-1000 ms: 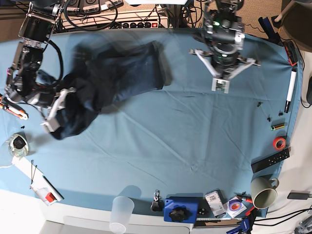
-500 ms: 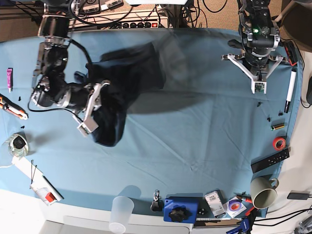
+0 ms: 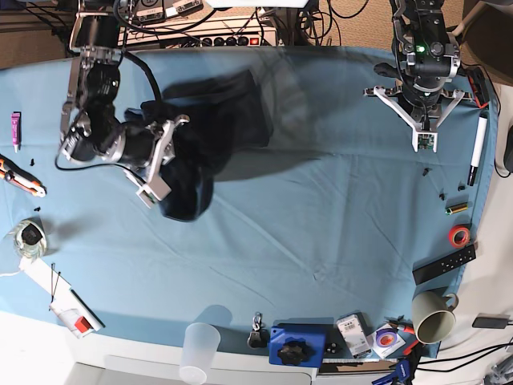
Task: Fold the T-shirt properly
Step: 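Fold the held end with the right gripper over onto the middle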
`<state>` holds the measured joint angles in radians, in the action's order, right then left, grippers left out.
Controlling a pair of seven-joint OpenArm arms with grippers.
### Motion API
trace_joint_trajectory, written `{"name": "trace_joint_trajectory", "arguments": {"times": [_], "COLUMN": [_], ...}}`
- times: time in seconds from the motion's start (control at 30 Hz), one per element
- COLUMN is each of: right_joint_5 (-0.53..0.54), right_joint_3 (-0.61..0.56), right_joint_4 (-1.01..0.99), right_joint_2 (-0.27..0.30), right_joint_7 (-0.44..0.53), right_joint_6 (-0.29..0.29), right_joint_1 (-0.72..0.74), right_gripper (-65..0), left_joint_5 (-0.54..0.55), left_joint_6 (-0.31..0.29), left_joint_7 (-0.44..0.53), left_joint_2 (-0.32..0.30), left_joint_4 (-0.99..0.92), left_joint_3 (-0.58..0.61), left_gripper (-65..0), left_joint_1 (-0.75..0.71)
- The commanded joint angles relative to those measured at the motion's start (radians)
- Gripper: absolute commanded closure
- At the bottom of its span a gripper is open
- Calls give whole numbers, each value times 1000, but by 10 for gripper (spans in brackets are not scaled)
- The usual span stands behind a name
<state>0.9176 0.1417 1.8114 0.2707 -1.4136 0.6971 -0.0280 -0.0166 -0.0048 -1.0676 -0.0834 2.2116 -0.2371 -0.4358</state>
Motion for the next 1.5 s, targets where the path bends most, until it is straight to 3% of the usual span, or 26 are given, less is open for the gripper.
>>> {"name": "trace_joint_trajectory", "arguments": {"times": [0.0,0.17,0.4,0.5,0.67,0.87,1.0,1.2,1.47], "right_joint_5": [-5,-11,9,10,-9,-117,-132,-17,-28], "right_joint_3": [35,134,134,133,62,-53,-104,-127,-80], "right_joint_4": [40,108,107,107,107,107,107,181,338], "right_joint_2": [12,12,-8,-40,-83,-94,-94,-93,-97], "right_joint_7": [17,17,17,17,18,18,19,17,17], "right_joint_6": [-7,-13,-13,-11,-5,-5,-5,-13,1], "right_joint_1": [-5,-80,-78,-63,-57,-58,-58,-58,-61], "right_gripper": [0,0,0,0,0,0,-183,-192,-192], "left_joint_5": [-5,-5,-5,-4,74,81,81,81,72], "left_joint_6": [3,3,3,-25,-49,-49,-49,-49,-49], "left_joint_7": [21,21,21,21,21,20,21,21,23], "left_joint_2": [-6,-6,-6,-6,-6,-6,-6,-6,-6], "left_joint_4": [19,18,18,18,18,18,18,18,12], "left_joint_3": [-2,-2,-2,-2,-2,-2,-2,-2,-2], "left_gripper": [0,0,0,0,0,0,0,0,0], "left_joint_1": [0,1,1,1,1,0,1,1,-2]}}
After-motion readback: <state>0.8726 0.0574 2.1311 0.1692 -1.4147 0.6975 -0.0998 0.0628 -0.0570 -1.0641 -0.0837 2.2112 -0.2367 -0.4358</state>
